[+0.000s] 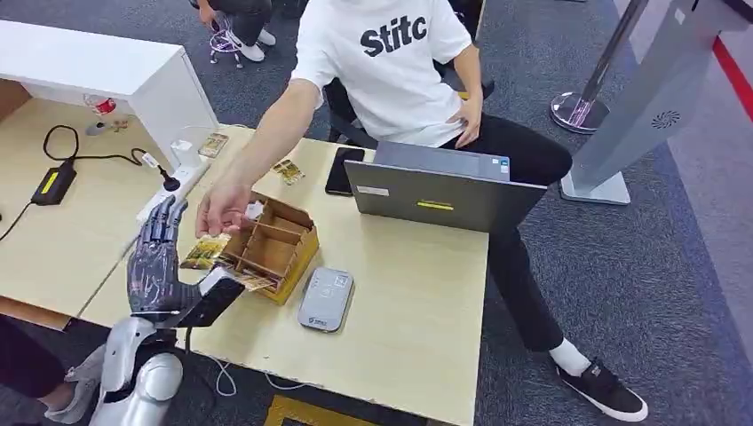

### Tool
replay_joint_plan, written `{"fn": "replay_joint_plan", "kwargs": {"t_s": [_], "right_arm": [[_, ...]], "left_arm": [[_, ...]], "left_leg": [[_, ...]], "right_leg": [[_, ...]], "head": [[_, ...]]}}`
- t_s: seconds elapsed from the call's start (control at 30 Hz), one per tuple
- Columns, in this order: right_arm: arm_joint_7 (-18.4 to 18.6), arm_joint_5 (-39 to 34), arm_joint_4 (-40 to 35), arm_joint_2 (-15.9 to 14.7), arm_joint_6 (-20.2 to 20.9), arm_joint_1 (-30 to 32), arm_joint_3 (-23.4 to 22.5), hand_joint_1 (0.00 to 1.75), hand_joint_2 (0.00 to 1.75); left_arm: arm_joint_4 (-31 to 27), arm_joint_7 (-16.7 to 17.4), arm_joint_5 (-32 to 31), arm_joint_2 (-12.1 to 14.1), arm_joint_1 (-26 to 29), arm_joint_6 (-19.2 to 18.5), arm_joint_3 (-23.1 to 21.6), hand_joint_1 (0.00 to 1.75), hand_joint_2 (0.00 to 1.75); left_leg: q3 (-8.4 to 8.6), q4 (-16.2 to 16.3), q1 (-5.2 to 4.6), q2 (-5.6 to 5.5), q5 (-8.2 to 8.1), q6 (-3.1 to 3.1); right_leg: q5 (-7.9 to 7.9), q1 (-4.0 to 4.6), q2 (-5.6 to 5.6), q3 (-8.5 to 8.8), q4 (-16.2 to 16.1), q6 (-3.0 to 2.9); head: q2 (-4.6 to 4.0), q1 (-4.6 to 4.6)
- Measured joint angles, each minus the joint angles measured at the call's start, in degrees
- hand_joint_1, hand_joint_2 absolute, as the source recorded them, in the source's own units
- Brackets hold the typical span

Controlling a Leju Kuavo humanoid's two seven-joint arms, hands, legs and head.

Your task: Pass the card to the sensor for recognition and then transmit it.

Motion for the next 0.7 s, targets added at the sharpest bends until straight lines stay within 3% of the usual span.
{"fn": "replay_joint_plan", "kwargs": {"t_s": [0.03, 0.07, 0.13, 0.33, 0.7], "right_arm": [[0.3, 0.4, 0.0, 0.0, -0.1, -0.1, 0.0, 0.0, 1.75], [0.5, 0.7, 0.0, 0.0, -0.4, -0.1, -0.1, 0.0, 1.75], [0.7, 1.7, 0.0, 0.0, -0.6, -0.1, -0.1, 0.0, 1.75], [1.6, 3.7, 0.2, 0.0, -1.2, -0.2, -0.3, 0.0, 1.75], [1.6, 4.3, 0.2, 0.0, -1.7, -0.2, -0.9, 0.0, 1.75]], "left_arm": [[0.5, 0.8, -1.7, 0.6, -0.5, 0.5, -0.9, 1.52, 1.75], [1.0, 1.7, -3.4, 1.2, -0.9, 1.0, -1.9, 1.52, 1.75], [1.3, 3.2, -6.6, 2.0, -1.2, 2.0, -2.9, 1.75, 1.75], [3.5, 6.2, -12.8, 4.6, -2.7, 5.3, -6.6, 1.75, 1.75], [4.2, 5.4, -11.8, 4.6, -2.6, 7.1, -9.4, 1.75, 1.75]], "left_leg": [[0.0, 0.0, 0.0, 0.0, 0.0, 0.0], [-0.01, 0.0, 0.0, 0.0, 0.0, 0.0], [-0.01, 0.0, 0.0, 0.03, 0.0, 0.0], [-0.02, 0.0, 0.0, 0.02, 0.01, -0.01], [-0.03, 0.0, -0.01, 0.01, 0.01, -0.01]], "right_leg": [[0.0, 0.0, 0.0, 0.0, 0.0, 0.0], [0.01, 0.0, 0.0, 0.02, 0.0, 0.0], [0.01, 0.0, 0.01, -0.01, 0.0, -0.01], [0.01, 0.0, 0.01, -0.01, 0.0, -0.01], [0.01, 0.0, 0.0, -0.01, 0.0, -0.01]], "head": [[0.0, 0.0], [0.0, 0.0], [0.0, 0.0], [0.0, 0.0], [0.0, 0.0]]}}
